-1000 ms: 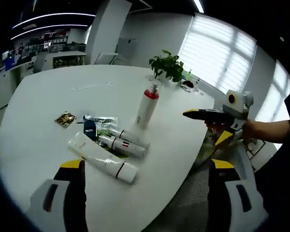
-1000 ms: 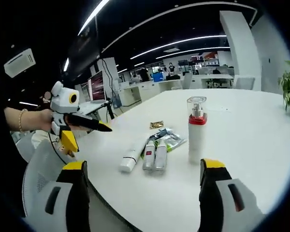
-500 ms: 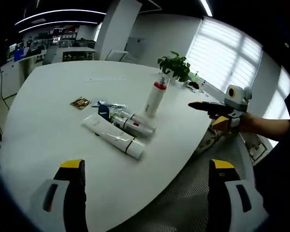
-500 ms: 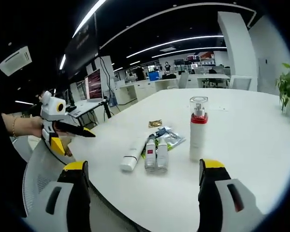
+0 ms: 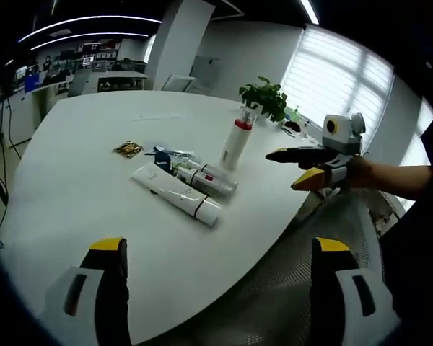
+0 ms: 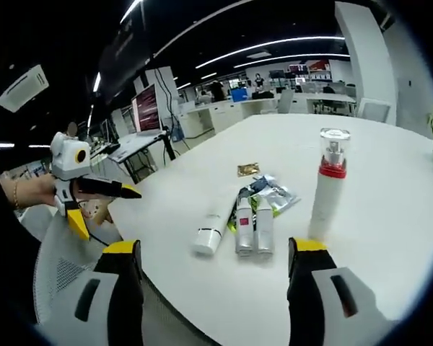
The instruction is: Arrange the skincare products in the storage area until every visible bottle or jar stands upright without overlapping.
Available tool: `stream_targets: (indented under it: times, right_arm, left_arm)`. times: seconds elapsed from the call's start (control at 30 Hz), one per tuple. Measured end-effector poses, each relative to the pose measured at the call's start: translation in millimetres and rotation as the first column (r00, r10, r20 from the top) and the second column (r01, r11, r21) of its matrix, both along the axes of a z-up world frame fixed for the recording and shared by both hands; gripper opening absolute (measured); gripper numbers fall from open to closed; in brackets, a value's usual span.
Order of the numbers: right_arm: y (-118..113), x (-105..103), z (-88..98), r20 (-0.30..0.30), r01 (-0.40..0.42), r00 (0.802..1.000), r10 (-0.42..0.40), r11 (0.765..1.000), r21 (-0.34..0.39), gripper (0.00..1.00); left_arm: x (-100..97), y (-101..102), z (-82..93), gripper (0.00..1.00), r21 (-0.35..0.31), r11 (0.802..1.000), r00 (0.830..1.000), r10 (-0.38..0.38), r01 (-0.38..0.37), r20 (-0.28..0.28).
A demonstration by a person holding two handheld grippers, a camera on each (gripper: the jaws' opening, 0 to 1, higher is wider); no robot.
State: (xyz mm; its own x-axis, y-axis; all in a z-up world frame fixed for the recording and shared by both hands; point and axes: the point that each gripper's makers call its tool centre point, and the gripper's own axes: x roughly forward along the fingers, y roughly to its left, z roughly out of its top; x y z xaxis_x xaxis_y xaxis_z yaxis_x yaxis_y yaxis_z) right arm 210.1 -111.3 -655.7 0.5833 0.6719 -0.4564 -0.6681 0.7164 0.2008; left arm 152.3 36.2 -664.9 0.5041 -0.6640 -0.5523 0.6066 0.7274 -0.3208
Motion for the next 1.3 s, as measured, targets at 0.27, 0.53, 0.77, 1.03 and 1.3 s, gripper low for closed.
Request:
stream_targets:
  times: [0.27,0.53,0.77,1.03,1.3]
  right_arm:
    - [37,5,-10.4,-0.031,-0.073,0.997,0.071,0.996,-0.046,0.79]
    - [81,15,-29.8,-0.083,-0.144,0.987,0.137,0.986,-0.082,0.74]
    - [90,37,-58.6,-0.123,-0.118,0.988,0.096,0.975,-0.187,0.68]
    - [104,66,-87.0,-0.138,-0.044,0.990,0.007,0.962,-0.270,0.55]
    - [109,75,-104.3,-0.141,-0.039,0.990,-0.011,0.937,-0.347,0.52]
  left_arm:
    - [-0.8,0,-0.8,0.98,-0.006,1.000,1.000,-0.026,0.026,0.000]
    - [-3.9,-5,5.5,0.98,-0.045,0.998,0.999,-0.036,0.036,-0.006]
    - [-3.9,1,8.8,0.98,-0.047,0.998,0.999,-0.041,0.041,-0.007]
    - [-0.2,12,6.8,0.97,-0.055,0.998,0.999,-0.032,0.031,-0.017]
    - [0.9,14,5.9,0.97,-0.051,0.998,0.999,-0.033,0.032,-0.018]
